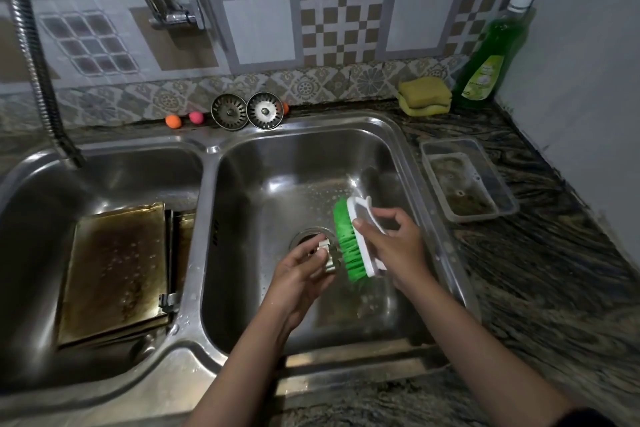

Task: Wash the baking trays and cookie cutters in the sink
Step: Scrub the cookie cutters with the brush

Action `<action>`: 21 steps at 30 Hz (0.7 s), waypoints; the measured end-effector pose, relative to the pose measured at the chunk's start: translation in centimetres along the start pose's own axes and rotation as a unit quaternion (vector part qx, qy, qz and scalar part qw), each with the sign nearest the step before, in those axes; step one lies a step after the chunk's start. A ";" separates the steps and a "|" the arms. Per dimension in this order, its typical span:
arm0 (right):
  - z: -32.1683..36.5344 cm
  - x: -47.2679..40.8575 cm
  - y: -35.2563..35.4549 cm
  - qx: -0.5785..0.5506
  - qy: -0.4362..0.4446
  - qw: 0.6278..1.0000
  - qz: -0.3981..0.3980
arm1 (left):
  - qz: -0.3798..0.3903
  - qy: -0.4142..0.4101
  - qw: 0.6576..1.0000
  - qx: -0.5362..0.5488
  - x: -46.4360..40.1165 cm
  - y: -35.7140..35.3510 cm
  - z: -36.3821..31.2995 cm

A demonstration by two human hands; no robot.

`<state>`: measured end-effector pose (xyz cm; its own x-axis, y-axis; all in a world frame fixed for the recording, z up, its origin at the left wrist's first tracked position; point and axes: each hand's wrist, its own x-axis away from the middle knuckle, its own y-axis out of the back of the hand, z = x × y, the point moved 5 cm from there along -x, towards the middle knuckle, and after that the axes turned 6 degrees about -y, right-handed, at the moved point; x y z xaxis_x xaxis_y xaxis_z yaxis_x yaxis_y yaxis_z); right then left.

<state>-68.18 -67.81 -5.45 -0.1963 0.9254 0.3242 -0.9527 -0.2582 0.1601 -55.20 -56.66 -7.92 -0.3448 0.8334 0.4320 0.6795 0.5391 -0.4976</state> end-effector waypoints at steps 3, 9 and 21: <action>0.0 1.6 -1.3 -0.071 0.020 0.995 0.072 | 0.003 -0.005 0.999 0.033 -0.2 -0.7 -0.3; -0.6 1.2 -0.3 0.056 0.052 0.997 0.004 | 0.018 0.008 1.000 -0.023 0.7 0.0 -0.1; 0.6 1.3 -0.4 -0.022 0.026 0.987 0.158 | 0.012 -0.016 0.964 -0.266 0.8 0.6 -2.1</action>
<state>-67.91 -66.67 -4.51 -0.4963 0.8133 0.3037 -0.8505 -0.5257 0.0179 -53.76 -55.94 -6.30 -0.3398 0.8524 0.3974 0.9203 0.3884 -0.0462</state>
